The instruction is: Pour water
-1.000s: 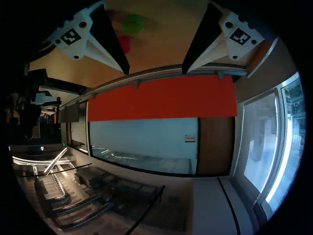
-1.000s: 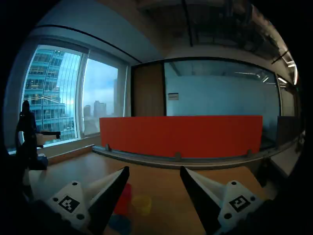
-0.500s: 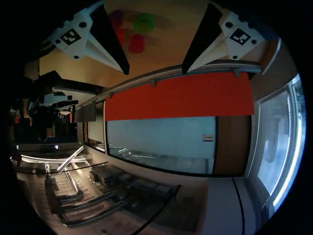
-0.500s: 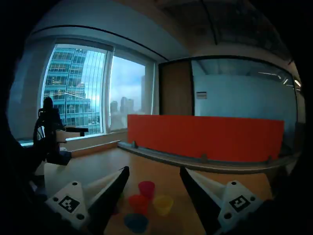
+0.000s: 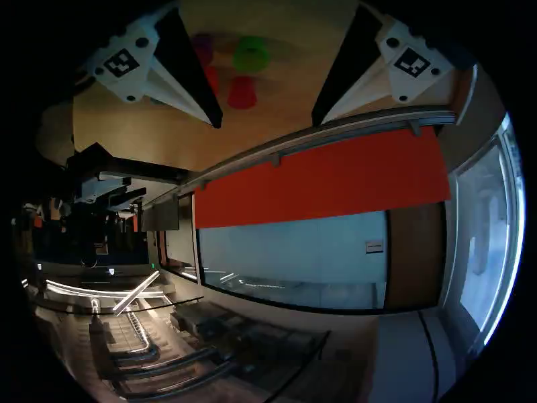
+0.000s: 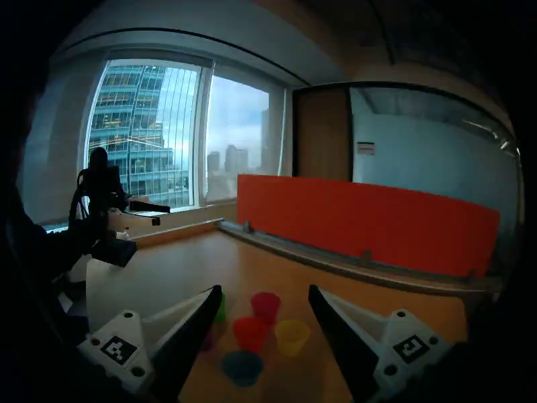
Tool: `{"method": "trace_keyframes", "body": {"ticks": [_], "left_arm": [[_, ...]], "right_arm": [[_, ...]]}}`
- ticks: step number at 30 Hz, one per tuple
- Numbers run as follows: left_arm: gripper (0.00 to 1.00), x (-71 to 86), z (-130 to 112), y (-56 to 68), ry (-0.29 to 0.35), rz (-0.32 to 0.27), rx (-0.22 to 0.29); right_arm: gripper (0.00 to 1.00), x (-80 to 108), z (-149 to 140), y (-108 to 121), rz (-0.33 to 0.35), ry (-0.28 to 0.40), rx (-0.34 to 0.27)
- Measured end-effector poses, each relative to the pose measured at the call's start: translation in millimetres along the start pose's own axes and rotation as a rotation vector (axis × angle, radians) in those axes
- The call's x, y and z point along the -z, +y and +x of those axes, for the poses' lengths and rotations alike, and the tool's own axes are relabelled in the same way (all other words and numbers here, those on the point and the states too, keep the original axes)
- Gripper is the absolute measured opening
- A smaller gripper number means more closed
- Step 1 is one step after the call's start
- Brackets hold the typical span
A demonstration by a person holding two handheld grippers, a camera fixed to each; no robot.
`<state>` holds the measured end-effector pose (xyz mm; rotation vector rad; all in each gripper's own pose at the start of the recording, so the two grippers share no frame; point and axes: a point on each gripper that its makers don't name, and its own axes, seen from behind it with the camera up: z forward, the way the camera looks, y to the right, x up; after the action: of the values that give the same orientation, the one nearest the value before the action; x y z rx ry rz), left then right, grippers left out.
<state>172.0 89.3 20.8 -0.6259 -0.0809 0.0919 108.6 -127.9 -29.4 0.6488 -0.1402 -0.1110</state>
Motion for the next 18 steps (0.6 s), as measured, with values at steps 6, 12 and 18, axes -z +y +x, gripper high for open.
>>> {"method": "trace_keyframes", "body": {"ticks": [6, 12, 18], "left_arm": [[1.0, -2.2, -13.9, 1.9, -0.047, -0.032, -0.015], [0.99, -4.1, -28.8, 5.6, -0.085, -0.068, -0.013], [1.0, -4.2, -43.5, 9.7, -0.113, -0.096, -0.026]], "right_arm": [[1.0, -0.3, -10.1, -4.1, 0.021, -0.04, 0.023], [1.0, -0.1, -25.4, -11.6, 0.057, -0.082, 0.033], [1.0, 0.6, -41.7, -13.4, 0.073, -0.133, 0.049]]}}
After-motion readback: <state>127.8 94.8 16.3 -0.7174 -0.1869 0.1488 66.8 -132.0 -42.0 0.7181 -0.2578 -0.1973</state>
